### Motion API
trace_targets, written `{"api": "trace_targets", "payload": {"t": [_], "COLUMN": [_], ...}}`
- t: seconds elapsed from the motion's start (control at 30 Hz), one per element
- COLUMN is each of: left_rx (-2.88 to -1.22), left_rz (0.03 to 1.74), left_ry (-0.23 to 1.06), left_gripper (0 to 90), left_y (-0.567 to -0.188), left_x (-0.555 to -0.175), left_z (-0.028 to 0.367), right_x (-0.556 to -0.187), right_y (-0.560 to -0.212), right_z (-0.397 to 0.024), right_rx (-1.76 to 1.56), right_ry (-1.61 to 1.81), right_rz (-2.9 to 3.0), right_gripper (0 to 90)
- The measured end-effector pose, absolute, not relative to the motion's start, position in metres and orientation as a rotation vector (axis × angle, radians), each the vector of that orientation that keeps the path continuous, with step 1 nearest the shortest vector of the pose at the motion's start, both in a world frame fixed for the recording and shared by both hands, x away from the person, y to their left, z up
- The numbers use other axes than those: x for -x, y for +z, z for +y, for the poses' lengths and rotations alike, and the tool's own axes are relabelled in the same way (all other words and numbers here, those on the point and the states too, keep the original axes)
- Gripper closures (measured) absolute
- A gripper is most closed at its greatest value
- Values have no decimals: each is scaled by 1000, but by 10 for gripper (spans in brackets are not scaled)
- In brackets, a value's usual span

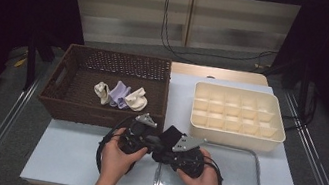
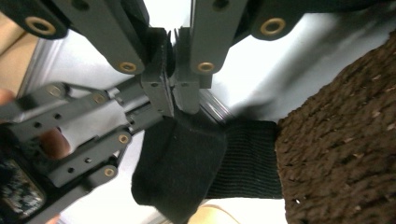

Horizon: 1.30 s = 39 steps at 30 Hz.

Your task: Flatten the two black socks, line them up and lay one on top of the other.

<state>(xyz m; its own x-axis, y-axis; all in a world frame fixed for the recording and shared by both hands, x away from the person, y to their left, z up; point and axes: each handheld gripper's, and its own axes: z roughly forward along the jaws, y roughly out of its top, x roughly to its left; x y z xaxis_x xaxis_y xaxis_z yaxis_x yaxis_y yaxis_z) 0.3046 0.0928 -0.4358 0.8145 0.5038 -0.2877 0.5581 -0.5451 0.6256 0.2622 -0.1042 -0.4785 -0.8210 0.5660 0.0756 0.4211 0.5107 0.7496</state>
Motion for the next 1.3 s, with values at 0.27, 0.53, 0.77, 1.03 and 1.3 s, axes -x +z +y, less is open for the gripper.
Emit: {"api": "trace_targets", "payload": {"t": [0.27, 0.53, 0.77, 1.03, 1.3], "left_rx": [-2195, -2226, -2251, -2244, -2258], "left_rz": [811, 814, 776, 763, 722], "left_ry": [-52, 1, 21, 33, 55], "left_gripper": [615, 527, 486, 454, 448], "left_y": [-434, -442, -446, -448, -448], "left_x": [-306, -307, -309, -310, -313], "left_z": [103, 99, 88, 83, 71], "right_x": [-263, -267, -272, -269, -261], "right_y": [-469, -453, -452, -453, -457], "right_z": [-128, -164, -182, -203, -224], "right_rx": [-927, -999, -1059, -1109, -1168], "right_ry": [1298, 1350, 1350, 1353, 1343], "right_rz": [2531, 2450, 2407, 2370, 2333], "right_gripper": [856, 855, 855, 854, 854]}}
